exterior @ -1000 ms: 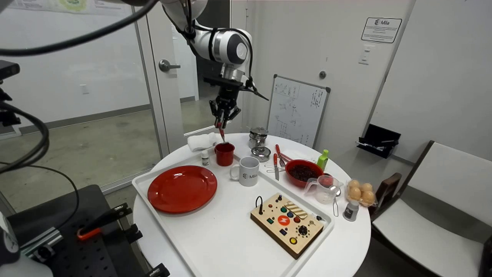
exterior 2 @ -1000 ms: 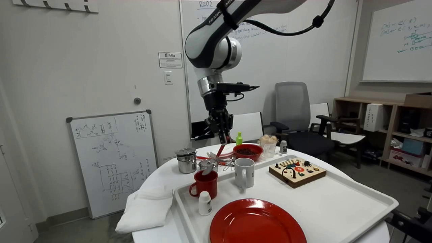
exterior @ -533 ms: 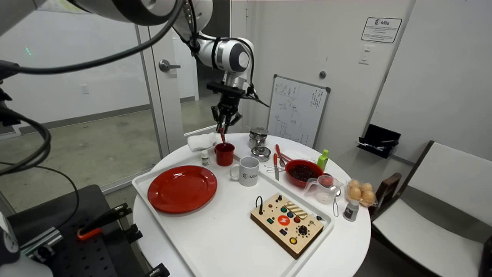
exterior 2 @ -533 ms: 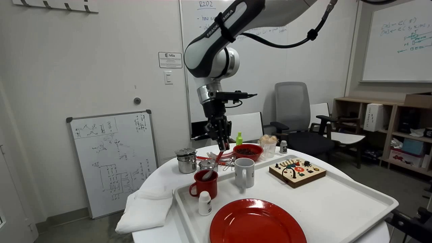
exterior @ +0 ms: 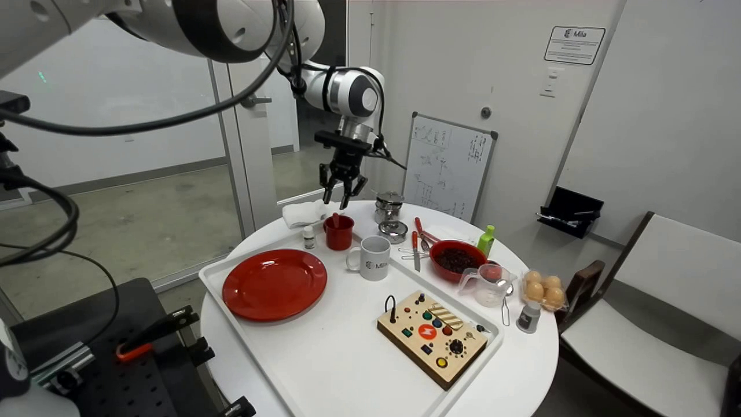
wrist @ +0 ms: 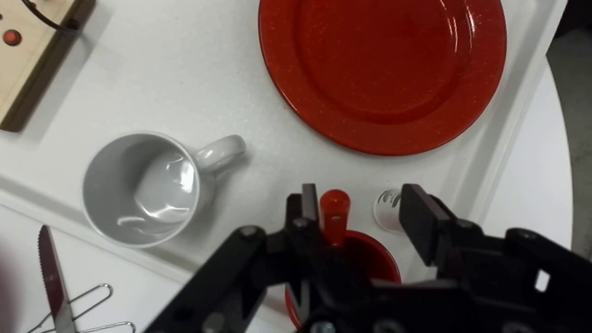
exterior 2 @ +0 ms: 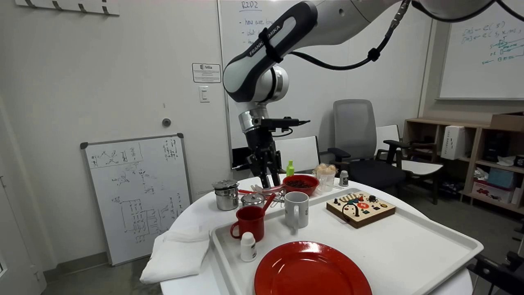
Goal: Move the spoon from the white mug to the red one
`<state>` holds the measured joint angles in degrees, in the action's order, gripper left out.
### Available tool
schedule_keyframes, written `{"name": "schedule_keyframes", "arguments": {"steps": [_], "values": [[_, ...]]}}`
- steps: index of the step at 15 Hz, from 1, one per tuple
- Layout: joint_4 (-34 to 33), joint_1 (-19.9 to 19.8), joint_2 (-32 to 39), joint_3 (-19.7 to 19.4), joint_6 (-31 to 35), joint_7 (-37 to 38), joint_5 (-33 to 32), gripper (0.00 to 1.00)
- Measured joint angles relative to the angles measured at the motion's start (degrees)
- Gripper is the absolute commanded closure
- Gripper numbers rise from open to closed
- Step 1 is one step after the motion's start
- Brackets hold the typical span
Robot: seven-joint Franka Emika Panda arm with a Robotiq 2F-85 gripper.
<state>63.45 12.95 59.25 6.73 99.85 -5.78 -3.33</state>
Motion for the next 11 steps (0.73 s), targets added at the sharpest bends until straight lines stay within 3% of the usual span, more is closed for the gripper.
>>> {"name": "schedule_keyframes", "arguments": {"steps": [2,3,11], "values": [[-0.76,0.00,0.37,0.02,-0.04,-0.10,0.01,0.04],[-1.09,0.00,0.44,0.02,-0.04,-0.10,0.01,0.01],[-2.08,0.26,-3.46,-0.52,0.23,1.68,-0.07,0.00]]}}
